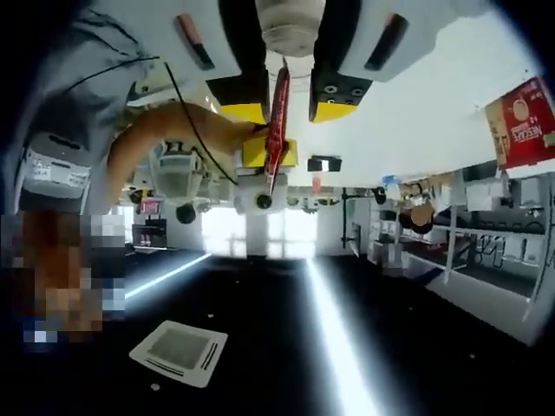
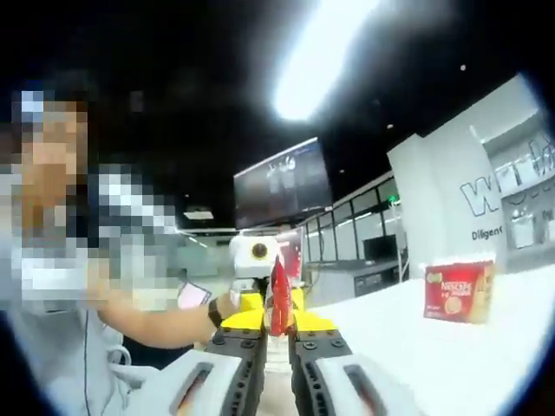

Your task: Tear open the coffee pouch, take out the coffee, and pour the coffee from the pouch into the cup

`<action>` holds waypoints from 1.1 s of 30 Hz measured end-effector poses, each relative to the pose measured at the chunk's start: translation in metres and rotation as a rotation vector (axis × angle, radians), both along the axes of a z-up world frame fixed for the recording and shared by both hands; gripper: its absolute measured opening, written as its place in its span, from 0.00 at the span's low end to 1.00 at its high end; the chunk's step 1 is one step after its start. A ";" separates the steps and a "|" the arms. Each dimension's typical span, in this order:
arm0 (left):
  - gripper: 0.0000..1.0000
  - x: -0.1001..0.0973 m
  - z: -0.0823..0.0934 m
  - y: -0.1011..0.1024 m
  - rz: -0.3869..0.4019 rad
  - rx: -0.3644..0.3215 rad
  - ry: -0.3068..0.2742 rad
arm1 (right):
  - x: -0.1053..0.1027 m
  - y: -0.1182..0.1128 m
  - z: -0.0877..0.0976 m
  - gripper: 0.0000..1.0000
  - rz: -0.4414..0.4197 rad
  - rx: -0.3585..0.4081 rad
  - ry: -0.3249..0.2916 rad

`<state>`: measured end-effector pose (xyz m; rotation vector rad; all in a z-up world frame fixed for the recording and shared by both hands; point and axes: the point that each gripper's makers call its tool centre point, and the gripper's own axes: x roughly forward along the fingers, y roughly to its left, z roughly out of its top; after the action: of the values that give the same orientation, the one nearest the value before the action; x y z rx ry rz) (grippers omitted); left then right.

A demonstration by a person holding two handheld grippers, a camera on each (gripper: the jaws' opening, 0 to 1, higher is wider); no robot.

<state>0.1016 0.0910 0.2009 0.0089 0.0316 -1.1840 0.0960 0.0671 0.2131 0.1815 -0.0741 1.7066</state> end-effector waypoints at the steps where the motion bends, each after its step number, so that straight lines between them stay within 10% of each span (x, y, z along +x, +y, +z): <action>1: 0.21 -0.001 0.000 -0.001 -0.008 0.011 0.003 | 0.000 0.001 0.000 0.10 0.002 -0.010 -0.002; 31: 0.07 -0.007 -0.021 -0.015 -0.093 0.138 0.032 | -0.008 0.015 -0.003 0.11 0.088 -0.172 0.005; 33: 0.06 -0.003 -0.018 -0.013 -0.076 0.105 0.020 | -0.009 0.015 0.004 0.11 0.068 -0.096 -0.091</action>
<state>0.0983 0.0781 0.1834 0.0915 0.1123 -1.2572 0.0871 0.0824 0.2171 0.0352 -0.0543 1.7820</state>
